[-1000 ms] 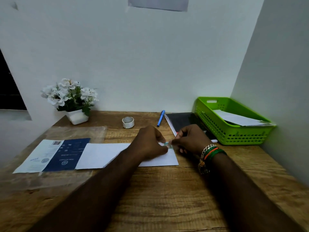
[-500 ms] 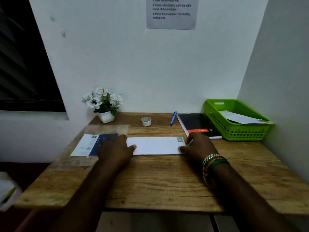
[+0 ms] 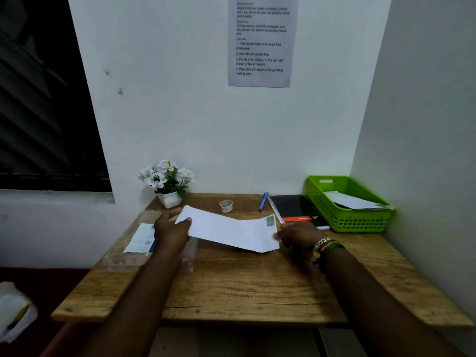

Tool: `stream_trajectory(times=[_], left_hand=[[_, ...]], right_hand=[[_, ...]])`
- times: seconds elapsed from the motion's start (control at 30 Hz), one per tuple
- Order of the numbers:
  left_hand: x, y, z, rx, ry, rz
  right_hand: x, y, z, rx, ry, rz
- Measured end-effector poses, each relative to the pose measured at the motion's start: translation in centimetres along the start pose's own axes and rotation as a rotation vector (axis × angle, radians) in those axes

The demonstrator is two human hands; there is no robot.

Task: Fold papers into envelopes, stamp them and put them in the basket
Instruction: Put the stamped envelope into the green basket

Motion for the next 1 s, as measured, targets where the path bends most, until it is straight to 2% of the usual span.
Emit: stream_trajectory(times=[0.07,0.13,0.2,0.3,0.47,0.6,0.67,0.8,0.87,1.0], left_hand=[[0.6,0.4,0.9,-0.017,0.159,-0.056],[1.8,0.6,2.4,-0.045,0.276,-0.083],[3.4,0.9,4.3,-0.081,0.377,-0.108],[5.4,1.6,8.8,-0.164,0.477,-0.158],[7.7,4.0,18.3,-0.282,0.478,-0.173],[8.6,8.0,26.0,-0.475,0.437,-0.171],[7.9,9.9,29.1,-0.568,0.285,-0.054],[6.1,14.0,33.9,-0.724,-0.191,0.351],[5.7,16.2,34.9,-0.742,-0.306,0.509],[5.8,19.1,36.2,-0.763,-0.511,0.785]], right_hand=[[0.1,0.9,-0.1,-0.086,-0.148,0.048],[-0.5,2.0,-0.8,-0.13,-0.233,0.012],[-1.1,3.1,-2.6,-0.104,-0.251,-0.033],[-1.7,4.1,-7.7,0.048,-0.288,-0.136],[-1.0,7.3,-16.8,0.271,-0.394,-0.246],[1.4,9.0,-23.8,0.511,-0.511,-0.286],[2.7,9.0,-26.1,0.582,-0.585,-0.28],[4.4,7.4,-26.7,0.581,-0.745,-0.226],[4.0,6.5,-25.7,0.551,-0.787,-0.233],[3.2,4.1,-24.4,0.529,-0.696,-0.275]])
Point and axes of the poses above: each hand's wrist, its own y-axis away from the middle knuckle, its own z-axis out of the palm, x = y × z, the point moved 9 cm from there along -y, towards the middle knuckle, and after that the axes turned 7 degrees about z, right-handed, at the moved point
